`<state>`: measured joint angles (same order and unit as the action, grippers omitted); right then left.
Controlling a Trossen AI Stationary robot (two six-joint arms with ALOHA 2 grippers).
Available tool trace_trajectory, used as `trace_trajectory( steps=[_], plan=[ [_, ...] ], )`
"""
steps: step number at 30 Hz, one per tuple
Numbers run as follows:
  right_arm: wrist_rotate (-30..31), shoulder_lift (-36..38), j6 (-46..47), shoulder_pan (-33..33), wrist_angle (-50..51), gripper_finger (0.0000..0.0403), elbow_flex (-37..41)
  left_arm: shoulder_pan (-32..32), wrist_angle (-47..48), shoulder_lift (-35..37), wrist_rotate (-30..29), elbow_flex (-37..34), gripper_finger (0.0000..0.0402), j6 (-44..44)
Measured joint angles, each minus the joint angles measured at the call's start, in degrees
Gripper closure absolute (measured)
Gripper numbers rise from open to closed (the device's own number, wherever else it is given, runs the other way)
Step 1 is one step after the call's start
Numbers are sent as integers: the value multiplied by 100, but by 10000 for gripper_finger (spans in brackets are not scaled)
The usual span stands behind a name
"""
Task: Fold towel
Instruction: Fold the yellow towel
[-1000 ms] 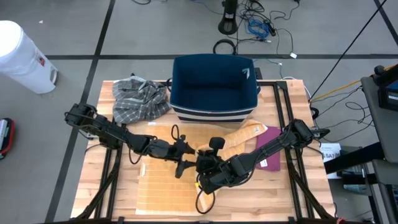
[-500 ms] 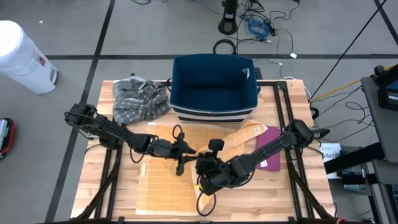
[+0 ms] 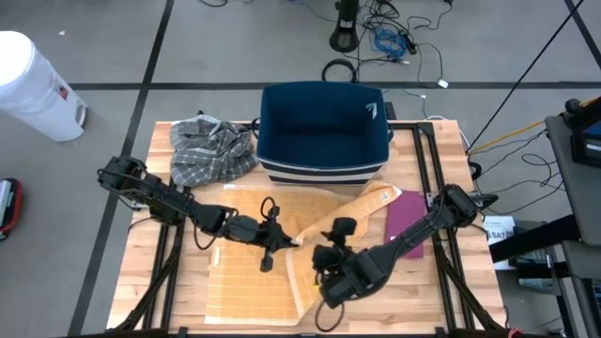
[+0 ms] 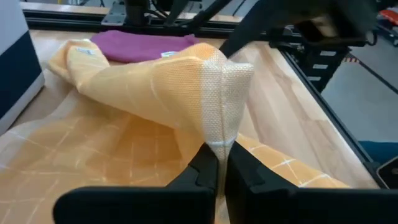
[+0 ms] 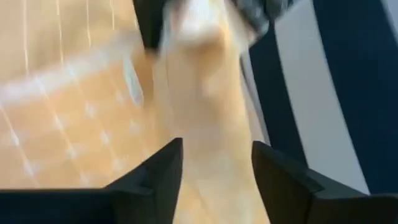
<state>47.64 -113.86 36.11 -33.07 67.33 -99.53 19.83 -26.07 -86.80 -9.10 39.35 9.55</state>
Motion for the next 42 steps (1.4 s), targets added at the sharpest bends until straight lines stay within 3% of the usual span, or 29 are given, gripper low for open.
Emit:
trace_trajectory(
  steps=[3,6,10,15,21,26,33,42],
  plan=[
    [12,4,685,-190,675,213,131,48,1,0,2,0,394,21],
    [210,8,666,-459,812,217,359,63,-3,0,2,0,394,43],
    [708,9,199,-713,-135,233,777,59,-54,0,2,0,394,45],
    [875,-2,-1020,-654,-1827,246,1392,31,-154,0,105,0,396,108],
    [1589,-1,-935,-515,-1954,260,1571,34,-194,0,291,0,396,260],
    [1353,2,-1006,-401,-2102,270,1570,34,-209,0,304,0,396,347],
    [1350,0,-1503,-399,-2804,270,1570,34,-344,0,304,0,396,349],
    [1382,-16,-1610,-247,-2954,270,1570,34,-497,0,482,0,396,360]
  ],
)
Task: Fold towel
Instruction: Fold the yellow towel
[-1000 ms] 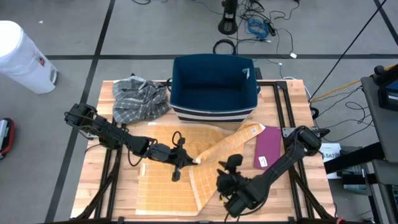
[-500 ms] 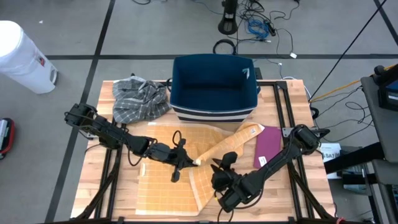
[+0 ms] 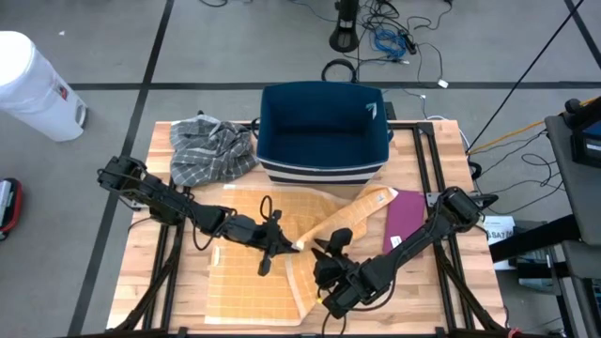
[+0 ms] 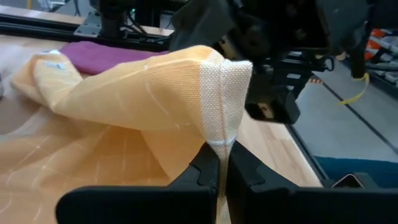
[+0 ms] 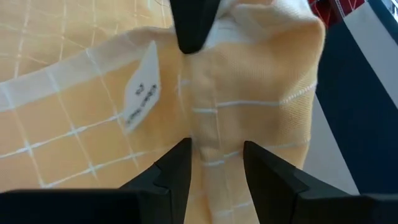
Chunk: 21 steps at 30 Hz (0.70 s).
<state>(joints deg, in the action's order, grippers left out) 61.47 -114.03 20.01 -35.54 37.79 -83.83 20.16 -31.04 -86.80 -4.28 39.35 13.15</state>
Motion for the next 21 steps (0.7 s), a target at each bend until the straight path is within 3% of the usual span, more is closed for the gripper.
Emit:
trace_trajectory(
  steps=[9,21],
  plan=[
    [220,-286,-110,104,-168,279,-4,0,-74,0,211,0,396,0],
    [602,-294,-170,58,-158,396,-4,0,117,0,230,0,396,37]
  ],
)
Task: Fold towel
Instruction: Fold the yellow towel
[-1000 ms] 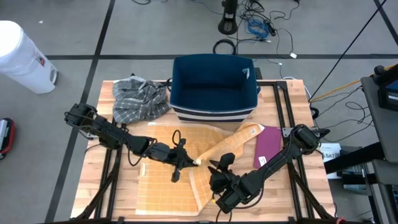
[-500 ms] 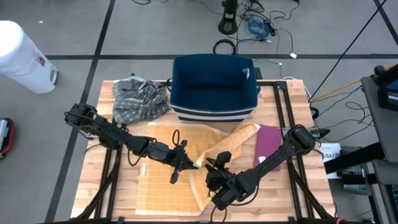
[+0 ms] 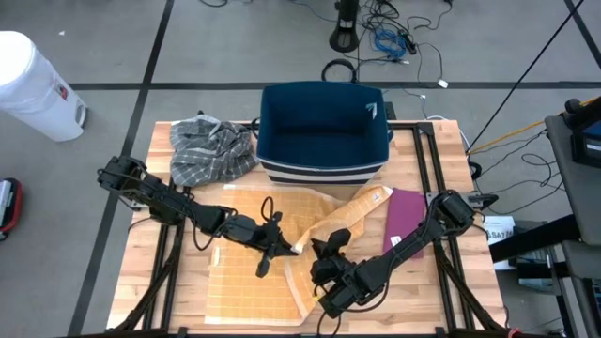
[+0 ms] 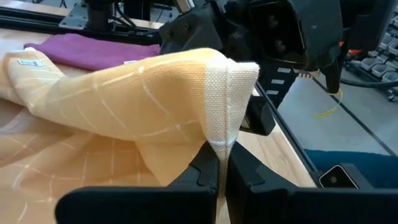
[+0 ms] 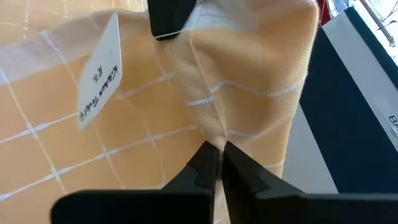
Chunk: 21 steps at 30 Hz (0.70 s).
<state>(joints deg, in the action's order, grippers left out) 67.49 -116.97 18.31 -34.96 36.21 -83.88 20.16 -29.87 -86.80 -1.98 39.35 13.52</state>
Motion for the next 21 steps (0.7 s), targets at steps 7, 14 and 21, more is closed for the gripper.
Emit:
trace_trajectory(
  steps=[7,14,21],
  plan=[
    [-443,145,92,-68,54,401,0,100,275,0,-2,0,354,-317],
    [-1523,591,703,-63,492,402,0,351,624,0,-464,0,254,-1043],
    [-2353,1098,808,-66,604,402,0,590,882,32,-1822,0,194,-1826]
  ],
)
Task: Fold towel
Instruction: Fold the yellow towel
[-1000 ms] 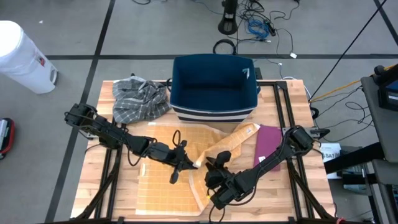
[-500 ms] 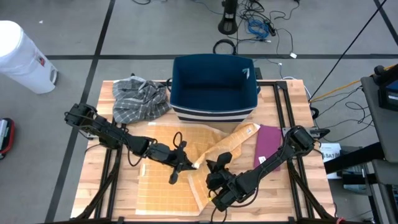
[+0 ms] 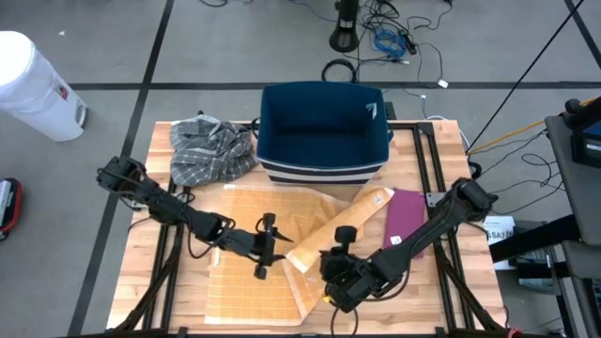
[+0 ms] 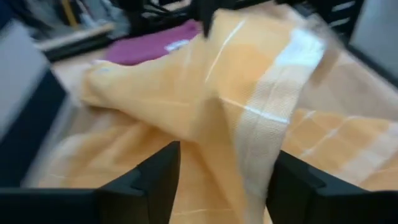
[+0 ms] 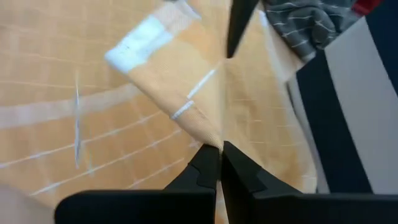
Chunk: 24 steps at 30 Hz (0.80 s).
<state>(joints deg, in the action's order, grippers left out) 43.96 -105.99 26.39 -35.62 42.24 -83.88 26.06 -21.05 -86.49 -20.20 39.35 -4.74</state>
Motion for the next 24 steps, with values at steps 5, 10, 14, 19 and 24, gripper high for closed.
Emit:
trace_trajectory(
  steps=[5,10,14,19,24],
  plan=[
    [-339,350,239,111,12,403,-2,242,-176,1,-438,0,182,-639],
    [-559,465,490,416,39,403,-4,444,-267,5,-1163,0,181,-1075],
    [-838,434,472,651,-108,403,-4,491,-429,5,-1386,0,181,-1126],
    [-832,423,422,832,-184,403,-4,507,-471,5,-1844,0,181,-1134],
    [-848,421,422,942,-197,403,-4,539,-604,5,-1949,2,181,-1291]
  ],
)
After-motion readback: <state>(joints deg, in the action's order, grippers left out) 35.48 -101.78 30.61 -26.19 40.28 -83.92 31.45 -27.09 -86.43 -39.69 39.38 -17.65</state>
